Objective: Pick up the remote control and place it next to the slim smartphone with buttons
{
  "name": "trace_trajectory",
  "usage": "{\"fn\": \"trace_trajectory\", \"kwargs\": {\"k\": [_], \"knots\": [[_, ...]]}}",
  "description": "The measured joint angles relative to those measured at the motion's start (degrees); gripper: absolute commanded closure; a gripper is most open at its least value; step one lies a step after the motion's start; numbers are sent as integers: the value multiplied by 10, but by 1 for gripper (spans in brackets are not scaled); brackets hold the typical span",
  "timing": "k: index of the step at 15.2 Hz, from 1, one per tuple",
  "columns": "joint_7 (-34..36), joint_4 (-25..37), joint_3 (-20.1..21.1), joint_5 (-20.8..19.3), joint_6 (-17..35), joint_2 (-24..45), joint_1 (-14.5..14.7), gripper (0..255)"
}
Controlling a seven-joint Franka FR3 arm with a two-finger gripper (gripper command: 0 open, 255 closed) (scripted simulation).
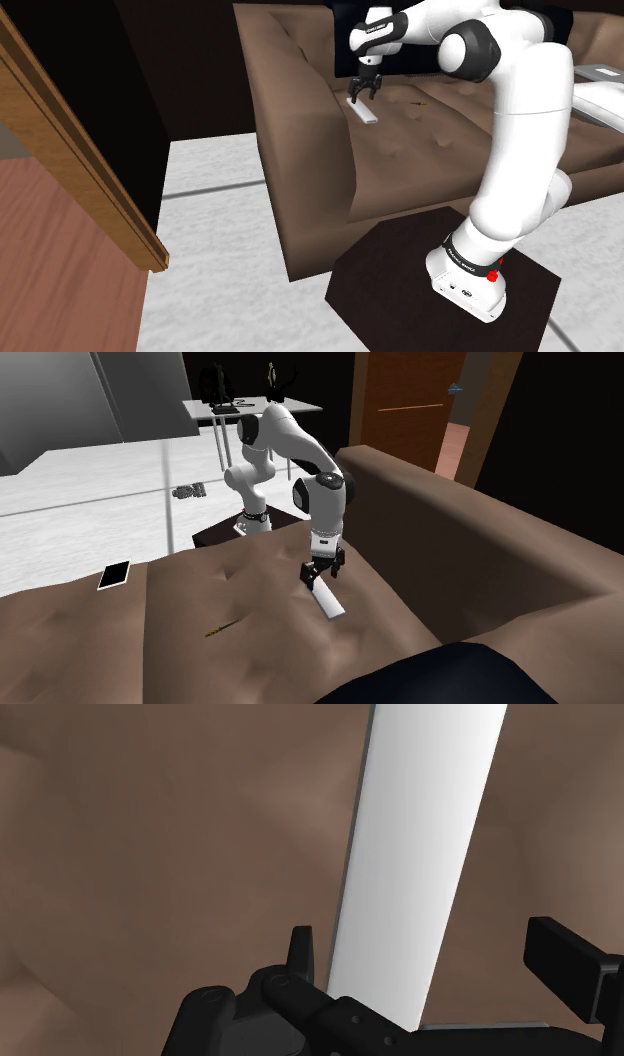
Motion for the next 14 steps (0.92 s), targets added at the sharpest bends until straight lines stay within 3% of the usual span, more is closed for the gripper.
{"fn": "trace_trajectory", "kwargs": {"k": [13, 14], "knots": [[-6, -13, 3, 8, 41, 28, -6, 0], [-6, -13, 3, 8, 41, 28, -6, 255]]}}
